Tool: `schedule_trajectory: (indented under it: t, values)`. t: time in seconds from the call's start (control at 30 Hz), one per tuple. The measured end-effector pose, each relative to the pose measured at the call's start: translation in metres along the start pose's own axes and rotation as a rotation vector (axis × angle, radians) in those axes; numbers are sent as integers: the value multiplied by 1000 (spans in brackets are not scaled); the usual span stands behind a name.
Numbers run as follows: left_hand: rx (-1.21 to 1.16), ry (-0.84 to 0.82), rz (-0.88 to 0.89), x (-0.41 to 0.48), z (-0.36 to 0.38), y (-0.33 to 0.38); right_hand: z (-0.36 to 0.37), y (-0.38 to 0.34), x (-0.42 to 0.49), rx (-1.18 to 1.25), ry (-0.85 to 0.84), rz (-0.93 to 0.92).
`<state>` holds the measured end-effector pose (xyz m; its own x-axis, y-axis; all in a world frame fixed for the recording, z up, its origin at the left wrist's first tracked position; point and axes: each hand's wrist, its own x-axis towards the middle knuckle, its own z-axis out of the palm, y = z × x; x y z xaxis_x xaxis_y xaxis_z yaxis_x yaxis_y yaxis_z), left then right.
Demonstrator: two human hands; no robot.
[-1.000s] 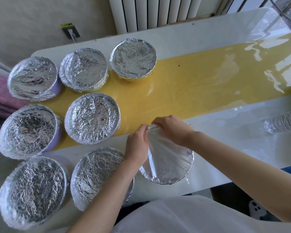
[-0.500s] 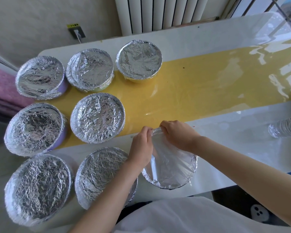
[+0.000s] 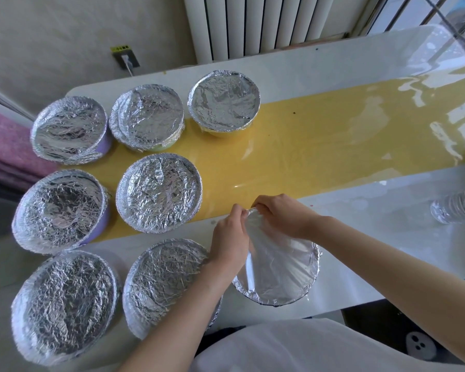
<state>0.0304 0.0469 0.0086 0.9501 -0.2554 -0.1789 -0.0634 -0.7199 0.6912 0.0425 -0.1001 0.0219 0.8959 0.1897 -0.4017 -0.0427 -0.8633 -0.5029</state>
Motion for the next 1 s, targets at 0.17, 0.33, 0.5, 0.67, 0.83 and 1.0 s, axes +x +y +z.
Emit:
schedule_trajectory:
  t: [0.17, 0.33, 0.5, 0.67, 0.83, 1.0]
  values:
    - [70, -3, 97, 1, 1, 3, -11, -11, 5, -106, -137, -28]
    - [82, -18, 71, 0, 3, 2, -7, -7, 7, -76, -152, 13]
    - [-39, 17, -110, -14, 4, 6, 0, 9, -5, 195, 145, 95]
    - [-125, -14, -70, -11, 8, 6, -1, 17, -12, 204, 168, 85]
    - [-125, 26, -41, -1, 9, 1, 2, 21, -14, 104, 156, 36]
    - [-86, 57, -23, -1, 12, 1, 0, 22, -11, -98, 116, -7]
